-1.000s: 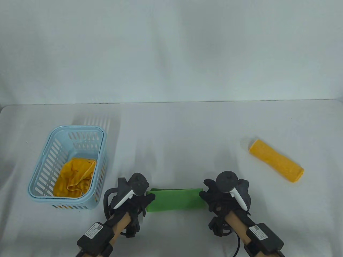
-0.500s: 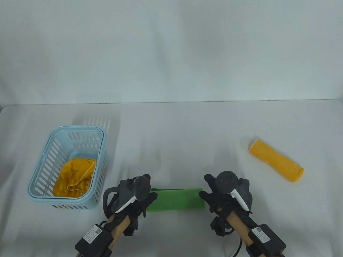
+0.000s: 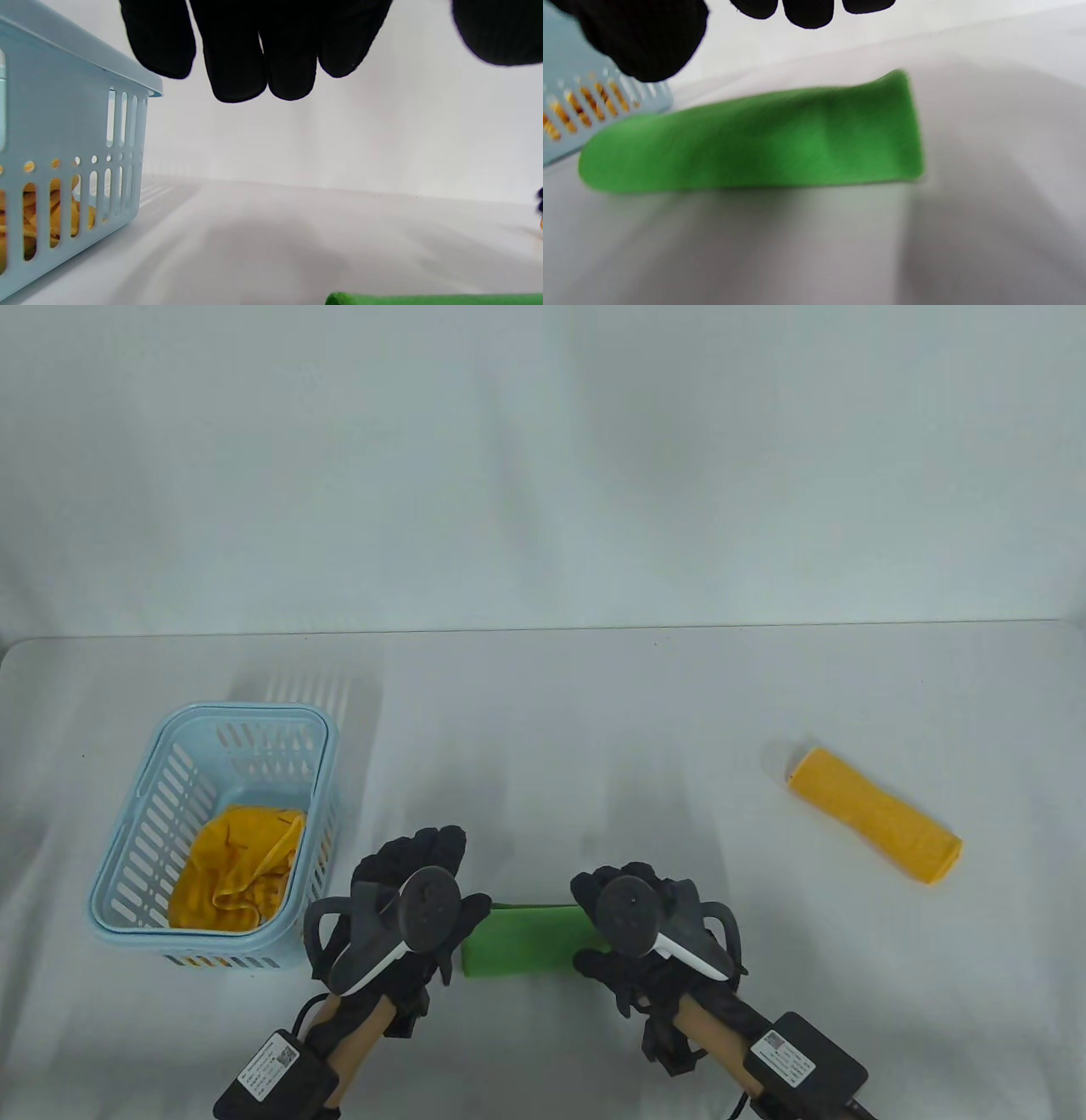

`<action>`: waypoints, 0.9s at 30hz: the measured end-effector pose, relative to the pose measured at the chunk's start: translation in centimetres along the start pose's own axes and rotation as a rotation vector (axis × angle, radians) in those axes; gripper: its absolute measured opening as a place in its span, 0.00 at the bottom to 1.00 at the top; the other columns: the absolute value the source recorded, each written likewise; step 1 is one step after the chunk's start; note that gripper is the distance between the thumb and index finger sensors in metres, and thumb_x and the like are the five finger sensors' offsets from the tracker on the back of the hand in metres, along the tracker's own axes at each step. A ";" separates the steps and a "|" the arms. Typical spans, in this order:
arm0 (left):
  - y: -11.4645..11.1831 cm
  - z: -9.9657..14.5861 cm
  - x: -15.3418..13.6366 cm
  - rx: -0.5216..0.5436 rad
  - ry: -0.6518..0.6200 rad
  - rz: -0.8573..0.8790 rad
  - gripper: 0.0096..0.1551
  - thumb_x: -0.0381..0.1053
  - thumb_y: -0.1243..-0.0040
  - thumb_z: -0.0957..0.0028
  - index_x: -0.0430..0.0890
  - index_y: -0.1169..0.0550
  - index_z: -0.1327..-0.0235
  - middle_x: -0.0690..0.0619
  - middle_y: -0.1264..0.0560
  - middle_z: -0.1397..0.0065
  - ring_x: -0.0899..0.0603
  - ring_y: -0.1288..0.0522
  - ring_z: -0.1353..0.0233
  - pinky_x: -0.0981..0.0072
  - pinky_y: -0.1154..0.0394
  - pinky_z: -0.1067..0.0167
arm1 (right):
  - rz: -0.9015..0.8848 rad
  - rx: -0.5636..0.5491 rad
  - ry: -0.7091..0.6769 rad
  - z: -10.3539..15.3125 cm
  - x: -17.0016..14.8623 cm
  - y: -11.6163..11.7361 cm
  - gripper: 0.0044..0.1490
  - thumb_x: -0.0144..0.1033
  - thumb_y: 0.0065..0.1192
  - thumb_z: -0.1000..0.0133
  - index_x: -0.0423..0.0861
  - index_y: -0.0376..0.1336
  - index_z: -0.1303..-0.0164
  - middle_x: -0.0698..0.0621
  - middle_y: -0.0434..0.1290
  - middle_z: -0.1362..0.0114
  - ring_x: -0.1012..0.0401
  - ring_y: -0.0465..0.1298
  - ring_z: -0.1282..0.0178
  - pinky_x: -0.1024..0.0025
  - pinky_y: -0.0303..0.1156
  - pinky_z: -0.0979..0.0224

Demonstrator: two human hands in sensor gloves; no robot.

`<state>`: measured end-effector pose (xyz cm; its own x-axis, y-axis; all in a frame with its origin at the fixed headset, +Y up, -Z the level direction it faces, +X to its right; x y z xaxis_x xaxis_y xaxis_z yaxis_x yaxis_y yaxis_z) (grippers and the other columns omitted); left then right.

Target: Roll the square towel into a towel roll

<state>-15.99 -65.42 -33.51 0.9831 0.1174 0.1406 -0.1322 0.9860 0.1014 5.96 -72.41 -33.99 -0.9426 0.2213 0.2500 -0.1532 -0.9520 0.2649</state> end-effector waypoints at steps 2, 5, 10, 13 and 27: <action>0.1 0.1 -0.1 0.004 0.000 0.005 0.50 0.72 0.42 0.65 0.56 0.34 0.25 0.53 0.30 0.21 0.38 0.28 0.23 0.39 0.33 0.28 | 0.047 0.039 -0.005 -0.8 1.0 0.8 0.57 0.63 0.65 0.64 0.62 0.43 0.27 0.59 0.49 0.17 0.49 0.49 0.14 0.39 0.49 0.19; 0.2 0.1 -0.2 0.005 -0.001 0.010 0.50 0.72 0.42 0.65 0.56 0.34 0.25 0.53 0.31 0.21 0.38 0.28 0.23 0.39 0.33 0.28 | 0.114 0.111 -0.002 -2.2 2.2 2.1 0.60 0.65 0.64 0.65 0.61 0.41 0.26 0.59 0.46 0.17 0.49 0.46 0.13 0.39 0.47 0.18; 0.2 0.1 -0.1 -0.006 -0.006 0.006 0.50 0.72 0.42 0.65 0.56 0.34 0.25 0.53 0.31 0.21 0.38 0.28 0.23 0.39 0.33 0.28 | 0.210 0.221 0.031 -4.0 3.0 4.1 0.62 0.67 0.64 0.66 0.61 0.40 0.26 0.59 0.44 0.16 0.49 0.45 0.13 0.38 0.45 0.18; 0.2 0.1 0.0 -0.009 -0.007 0.005 0.50 0.72 0.42 0.65 0.56 0.34 0.25 0.53 0.31 0.21 0.38 0.28 0.23 0.39 0.33 0.28 | 0.260 0.245 0.044 -4.4 3.2 4.8 0.62 0.66 0.64 0.66 0.60 0.40 0.26 0.58 0.45 0.16 0.49 0.46 0.13 0.38 0.45 0.18; 0.1 0.0 -0.1 -0.016 -0.002 0.009 0.50 0.72 0.42 0.65 0.56 0.33 0.25 0.53 0.31 0.21 0.37 0.28 0.23 0.38 0.33 0.28 | 0.179 0.255 0.065 -6.5 3.6 4.7 0.50 0.56 0.72 0.66 0.56 0.55 0.35 0.56 0.59 0.29 0.51 0.61 0.27 0.42 0.53 0.21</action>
<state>-16.14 -65.29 -33.50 0.9817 0.1256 0.1430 -0.1385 0.9868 0.0842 -0.11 -77.50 -37.87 -0.9661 0.0334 0.2560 0.0883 -0.8891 0.4492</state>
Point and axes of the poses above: the tracker on the back of each hand, its own x axis roughly to the thumb side, its own z axis roughly from the fingertips to the wrist, y = z × x, the point moved 4 cm from there along -z, roughly from the wrist to the fingertips
